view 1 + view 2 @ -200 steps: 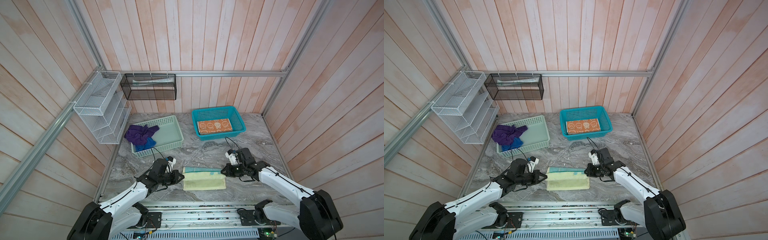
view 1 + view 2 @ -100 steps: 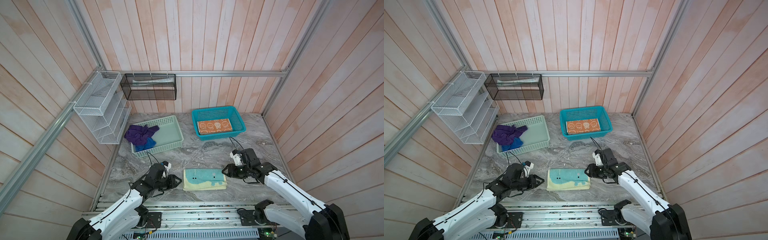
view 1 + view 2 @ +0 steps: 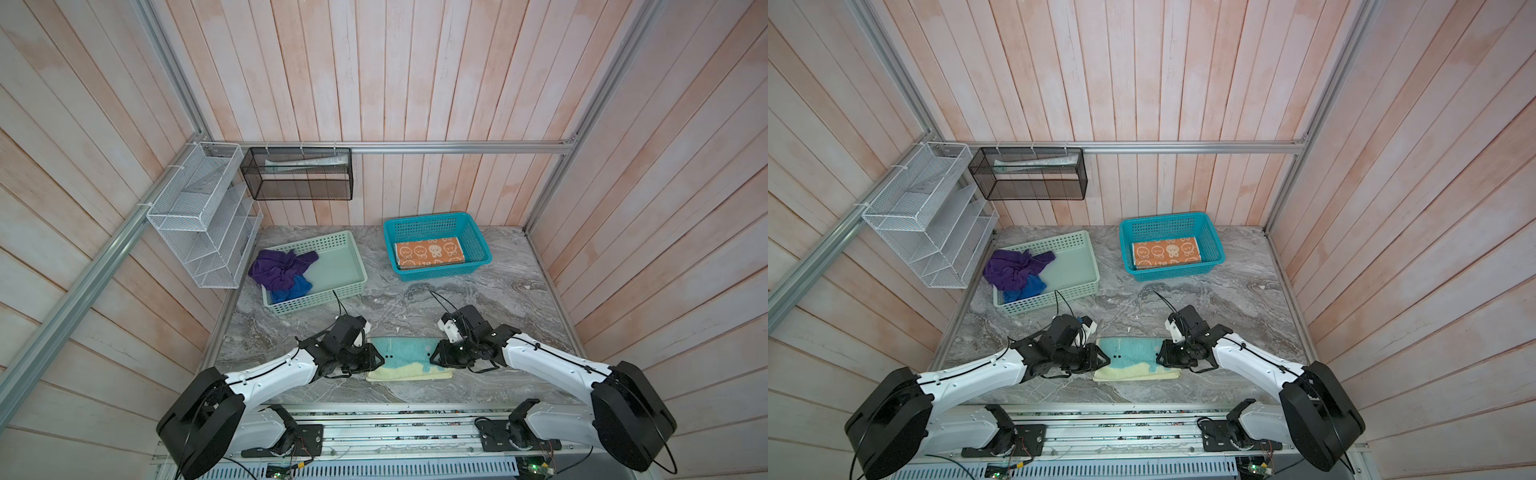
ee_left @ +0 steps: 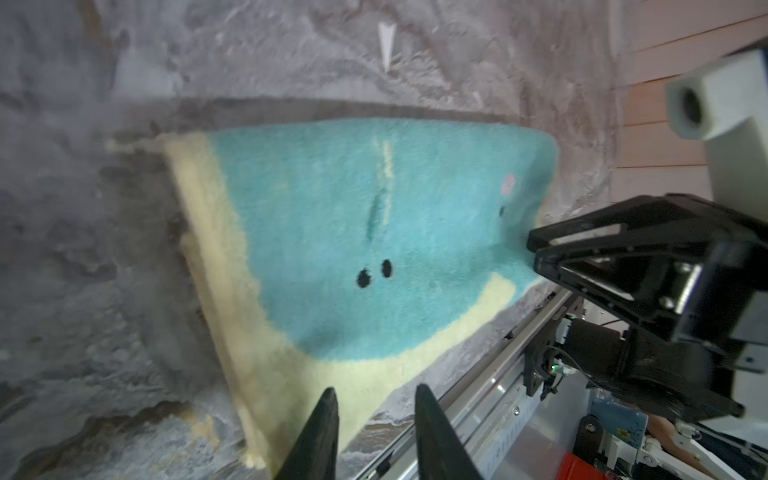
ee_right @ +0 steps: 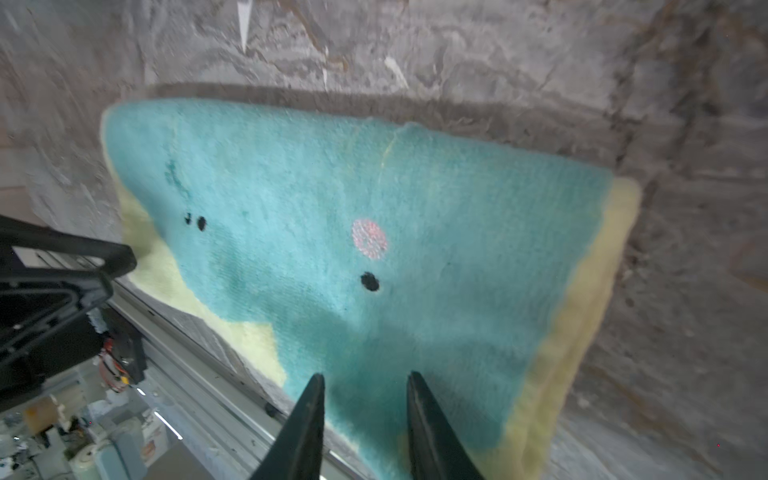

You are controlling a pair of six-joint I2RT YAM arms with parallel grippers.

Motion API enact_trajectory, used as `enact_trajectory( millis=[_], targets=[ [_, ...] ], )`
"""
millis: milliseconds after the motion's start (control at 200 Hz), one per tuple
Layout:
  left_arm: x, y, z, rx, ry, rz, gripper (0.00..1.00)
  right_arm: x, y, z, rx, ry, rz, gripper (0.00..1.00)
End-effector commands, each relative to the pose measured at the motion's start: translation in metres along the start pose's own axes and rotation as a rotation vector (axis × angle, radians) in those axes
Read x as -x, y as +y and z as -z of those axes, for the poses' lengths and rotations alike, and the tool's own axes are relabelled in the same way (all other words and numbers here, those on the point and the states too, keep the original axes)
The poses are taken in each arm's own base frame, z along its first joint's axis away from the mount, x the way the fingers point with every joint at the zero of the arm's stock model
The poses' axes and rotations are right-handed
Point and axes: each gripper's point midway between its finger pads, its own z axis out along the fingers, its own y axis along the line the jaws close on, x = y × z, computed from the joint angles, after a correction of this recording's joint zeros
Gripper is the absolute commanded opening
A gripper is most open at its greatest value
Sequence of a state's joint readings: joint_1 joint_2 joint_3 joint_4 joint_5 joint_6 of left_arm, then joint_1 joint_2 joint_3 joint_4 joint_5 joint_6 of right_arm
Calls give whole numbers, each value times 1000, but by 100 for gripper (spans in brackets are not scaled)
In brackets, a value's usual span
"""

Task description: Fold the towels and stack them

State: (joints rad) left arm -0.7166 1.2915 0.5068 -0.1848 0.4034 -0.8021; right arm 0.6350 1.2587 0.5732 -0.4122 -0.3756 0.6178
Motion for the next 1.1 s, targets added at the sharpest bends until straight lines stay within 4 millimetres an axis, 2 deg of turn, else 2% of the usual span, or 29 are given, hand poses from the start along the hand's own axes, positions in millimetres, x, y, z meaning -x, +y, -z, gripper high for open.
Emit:
enact_trajectory(
  millis=[0,100,195,285,390,460,505,570,660,730,755,765,805,905,975,1095],
  targets=[
    [-17,29,-9,80,34,70,35,-18,-17,-9,-57,31,-41,42],
    [-29,47,-6,148,53,100,36,-26,-32,-12,-140,34,-36,44],
    [-28,48,1,152,26,105,36,-28,-36,-11,-190,43,-16,47],
    [-11,32,13,146,-20,56,37,-8,-22,2,-187,-24,26,52],
    [19,3,32,155,-88,-38,38,30,3,36,-168,-200,54,58],
    [36,-17,39,144,-121,-95,38,48,7,56,-168,-319,24,61],
    [45,-33,38,122,-138,-123,38,53,5,62,-158,-355,6,64],
    [49,-60,26,61,-132,-159,36,55,-8,63,-143,-364,-45,66],
    [39,-102,-3,-32,-71,-214,34,48,-28,52,-107,-320,-128,67],
    [29,-124,-28,-54,-15,-243,34,39,-35,42,-74,-280,-155,68],
    [31,-128,-35,-62,-10,-245,34,36,-37,39,-66,-269,-164,68],
    [21,-134,-40,-70,10,-263,34,35,-37,38,-64,-266,-167,69],
    [14,-143,-52,-90,34,-276,34,31,-38,33,-46,-251,-177,70],
    [-2,-148,-81,-111,108,-273,34,21,-39,18,-7,-207,-197,71],
    [-12,-136,-98,-94,161,-247,33,15,-44,10,-10,-180,-217,71],
    [-26,-113,-111,-68,210,-203,33,9,-44,-5,23,-133,-240,68]
  ],
)
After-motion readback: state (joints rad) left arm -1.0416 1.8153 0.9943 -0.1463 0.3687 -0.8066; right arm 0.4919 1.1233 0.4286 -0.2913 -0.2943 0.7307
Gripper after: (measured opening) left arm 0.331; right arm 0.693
